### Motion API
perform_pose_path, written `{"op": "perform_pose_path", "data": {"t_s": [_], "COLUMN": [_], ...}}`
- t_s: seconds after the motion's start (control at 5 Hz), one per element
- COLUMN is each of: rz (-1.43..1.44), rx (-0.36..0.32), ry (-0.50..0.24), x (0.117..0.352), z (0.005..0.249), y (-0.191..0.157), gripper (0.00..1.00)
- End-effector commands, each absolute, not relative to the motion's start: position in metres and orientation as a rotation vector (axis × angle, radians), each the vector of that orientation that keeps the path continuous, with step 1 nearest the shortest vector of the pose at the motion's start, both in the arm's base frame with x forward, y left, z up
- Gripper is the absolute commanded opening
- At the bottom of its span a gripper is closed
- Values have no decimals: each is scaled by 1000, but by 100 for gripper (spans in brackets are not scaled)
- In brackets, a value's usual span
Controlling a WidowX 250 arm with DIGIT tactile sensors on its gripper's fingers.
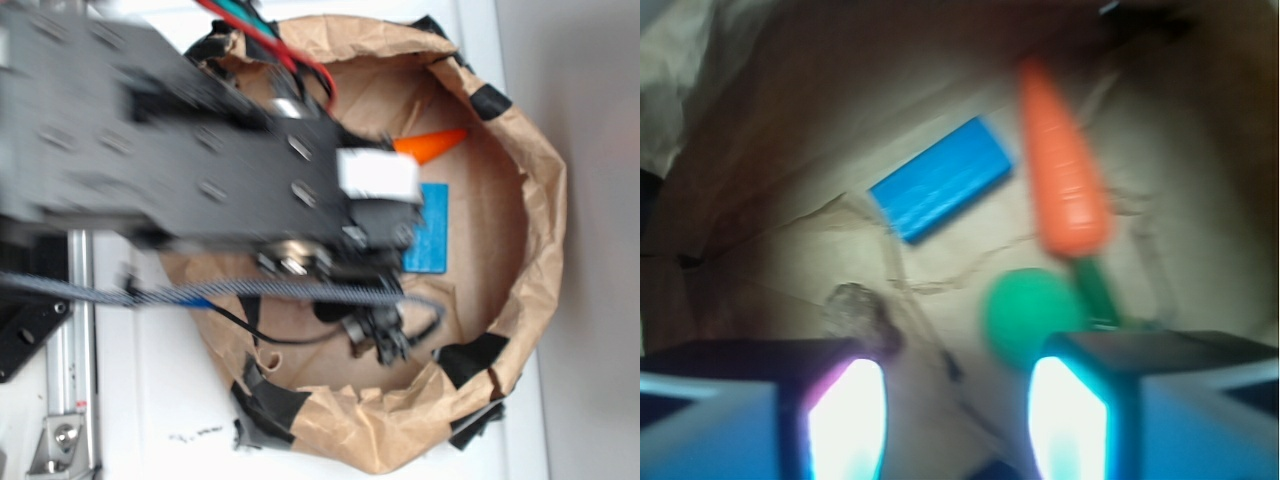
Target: Grab the rock.
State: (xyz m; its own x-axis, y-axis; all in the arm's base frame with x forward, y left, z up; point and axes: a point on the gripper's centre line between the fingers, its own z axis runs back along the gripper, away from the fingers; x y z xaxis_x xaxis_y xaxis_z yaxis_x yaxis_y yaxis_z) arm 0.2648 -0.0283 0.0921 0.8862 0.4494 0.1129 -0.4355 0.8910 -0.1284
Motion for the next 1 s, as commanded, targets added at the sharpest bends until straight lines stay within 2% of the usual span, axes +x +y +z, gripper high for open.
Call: {"op": "perform_pose_path", "data": {"t_s": [0.0,0.2,0.4,0.6,0.8], "rz": [313,260,209,175,191], "rx": [-121,-123,-154,-159,-172], "ry": [-138,-92,-69,-60,-69], "x": [279,265,251,241,239], "z": [53,26,18,15,17], "y": [-59,-69,-84,-92,-92], "gripper": [100,100,100,100,0]}}
